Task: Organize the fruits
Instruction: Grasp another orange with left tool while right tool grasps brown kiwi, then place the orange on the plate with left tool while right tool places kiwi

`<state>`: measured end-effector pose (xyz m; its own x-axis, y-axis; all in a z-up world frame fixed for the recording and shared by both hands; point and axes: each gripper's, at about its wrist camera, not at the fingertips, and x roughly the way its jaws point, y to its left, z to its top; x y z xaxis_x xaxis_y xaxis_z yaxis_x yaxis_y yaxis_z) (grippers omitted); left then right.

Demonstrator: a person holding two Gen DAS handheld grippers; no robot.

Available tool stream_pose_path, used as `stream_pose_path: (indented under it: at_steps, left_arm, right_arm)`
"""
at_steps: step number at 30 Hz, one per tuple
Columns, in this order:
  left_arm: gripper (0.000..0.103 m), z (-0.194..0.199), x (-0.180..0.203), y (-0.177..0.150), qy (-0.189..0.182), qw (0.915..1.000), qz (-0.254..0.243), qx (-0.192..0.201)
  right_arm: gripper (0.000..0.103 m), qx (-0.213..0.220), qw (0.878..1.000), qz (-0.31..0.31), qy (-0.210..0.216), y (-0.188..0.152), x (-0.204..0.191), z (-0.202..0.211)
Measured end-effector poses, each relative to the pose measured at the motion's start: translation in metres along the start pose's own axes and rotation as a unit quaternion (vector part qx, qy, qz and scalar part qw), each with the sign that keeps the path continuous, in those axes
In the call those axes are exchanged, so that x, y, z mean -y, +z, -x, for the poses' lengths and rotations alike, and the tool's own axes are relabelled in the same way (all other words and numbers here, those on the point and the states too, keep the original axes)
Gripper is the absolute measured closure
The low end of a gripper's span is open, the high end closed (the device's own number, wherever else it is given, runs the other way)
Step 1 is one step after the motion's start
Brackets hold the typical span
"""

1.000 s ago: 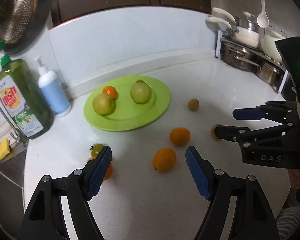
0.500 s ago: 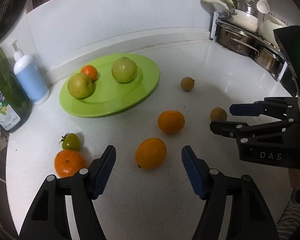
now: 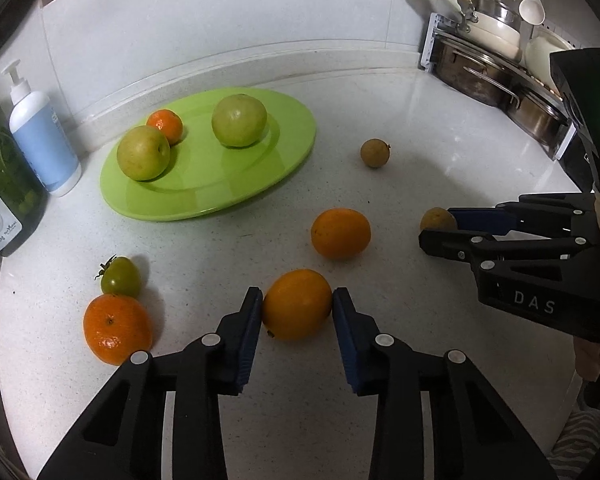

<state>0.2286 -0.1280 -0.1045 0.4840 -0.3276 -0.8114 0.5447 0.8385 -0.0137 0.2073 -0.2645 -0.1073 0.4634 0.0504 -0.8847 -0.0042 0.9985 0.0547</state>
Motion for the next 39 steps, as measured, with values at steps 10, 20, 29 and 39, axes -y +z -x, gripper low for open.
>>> stream_pose_path:
  at_steps: [10, 20, 29, 39]
  left_arm:
    - [0.067, 0.005, 0.001, 0.001, -0.010, 0.9999, -0.001, 0.006]
    - [0.068, 0.017, -0.001, 0.005, -0.007, 0.9998, 0.003, 0.017]
    - [0.068, 0.027, -0.017, 0.026, 0.010, 0.9992, 0.018, 0.035]
    - [0.068, 0.017, -0.036, 0.057, 0.023, 0.9984, 0.031, 0.043]
  right_arm:
    - [0.072, 0.005, 1.000, 0.002, 0.001, -0.003, -0.002, 0.005]
    - [0.072, 0.021, 1.000, 0.007, 0.009, 0.000, -0.008, 0.017]
    - [0.072, 0.052, 0.998, 0.021, 0.021, 0.017, -0.017, 0.030]
    - [0.072, 0.077, 0.995, 0.046, 0.042, 0.061, -0.031, 0.019]
